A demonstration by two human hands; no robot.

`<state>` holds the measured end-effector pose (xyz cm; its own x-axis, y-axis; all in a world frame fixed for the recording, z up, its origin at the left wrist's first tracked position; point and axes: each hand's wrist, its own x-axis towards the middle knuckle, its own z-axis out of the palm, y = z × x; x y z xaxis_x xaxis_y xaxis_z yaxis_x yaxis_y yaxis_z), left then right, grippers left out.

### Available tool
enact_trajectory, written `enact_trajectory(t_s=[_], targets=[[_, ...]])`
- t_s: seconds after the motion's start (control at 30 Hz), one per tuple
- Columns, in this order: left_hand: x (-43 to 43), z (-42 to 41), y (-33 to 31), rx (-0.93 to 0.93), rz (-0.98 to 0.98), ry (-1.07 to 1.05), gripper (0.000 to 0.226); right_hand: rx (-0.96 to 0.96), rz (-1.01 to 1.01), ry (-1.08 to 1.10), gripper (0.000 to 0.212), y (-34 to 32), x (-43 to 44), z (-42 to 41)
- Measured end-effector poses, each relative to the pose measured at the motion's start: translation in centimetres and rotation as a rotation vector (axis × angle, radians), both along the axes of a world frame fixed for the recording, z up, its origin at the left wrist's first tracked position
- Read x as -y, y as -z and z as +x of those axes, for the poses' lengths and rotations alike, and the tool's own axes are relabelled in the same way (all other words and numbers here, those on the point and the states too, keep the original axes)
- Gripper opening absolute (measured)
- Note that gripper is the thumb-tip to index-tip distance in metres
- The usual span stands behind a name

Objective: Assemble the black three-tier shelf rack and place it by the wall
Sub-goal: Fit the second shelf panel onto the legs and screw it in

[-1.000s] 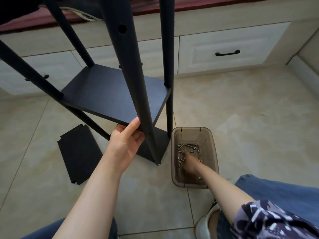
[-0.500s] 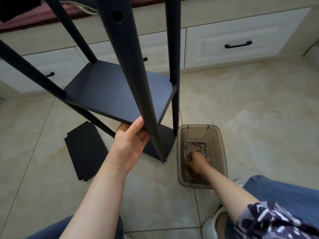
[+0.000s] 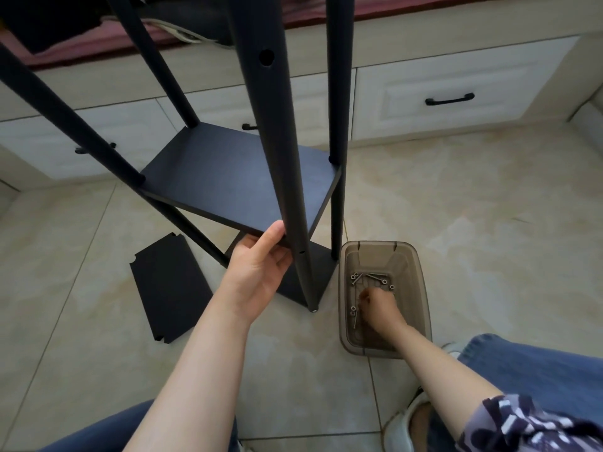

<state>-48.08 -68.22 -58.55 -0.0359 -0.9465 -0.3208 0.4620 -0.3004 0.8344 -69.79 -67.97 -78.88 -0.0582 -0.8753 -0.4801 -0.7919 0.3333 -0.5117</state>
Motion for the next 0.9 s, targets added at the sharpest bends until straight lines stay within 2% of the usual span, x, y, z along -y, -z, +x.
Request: enact_trajectory(t_s=[0.13, 0.23, 0.3, 0.4, 0.47, 0.57, 0.73, 0.9], targets=[[-0.2, 0.2, -0.1, -0.028, -0.004, 0.006, 0.038, 0.147, -0.092, 0.134, 0.019, -3.4, 0.2, 0.1], [-0.3, 0.1, 0.0, -0.055, -0.011, -0.027, 0.051, 0.309, -0.187, 0.379, 0.028, -7.1, 0.2, 0.8], [-0.2, 0.2, 0.2, -0.037, -0.027, -0.039, 0.052, 0.460, -0.270, 0.520, 0.029, -9.9, -0.2, 1.8], [0.0, 0.5, 0.5, 0.006, -0.055, -0.020, 0.050, 0.714, -0.390, 0.615, 0.028, -14.4, -1.8, 3.9], [-0.1, 0.7, 0.7, 0.011, -0.070, -0.014, 0.052, 0.830, -0.475, 0.602, 0.026, -17.0, -3.4, 5.3], [-0.3, 0.6, 0.9, -0.018, -0.101, -0.003, 0.053, 0.884, -0.556, 0.531, 0.024, -19.8, -5.9, 6.8], [-0.5, 0.8, 0.8, -0.027, -0.139, 0.028, 0.050, 0.849, -0.611, 0.349, 0.027, -22.1, -8.2, 8.0], [-0.6, 0.7, 0.6, -0.009, -0.122, 0.022, 0.053, 0.810, -0.584, 0.333, 0.030, -22.4, -7.9, 8.6]])
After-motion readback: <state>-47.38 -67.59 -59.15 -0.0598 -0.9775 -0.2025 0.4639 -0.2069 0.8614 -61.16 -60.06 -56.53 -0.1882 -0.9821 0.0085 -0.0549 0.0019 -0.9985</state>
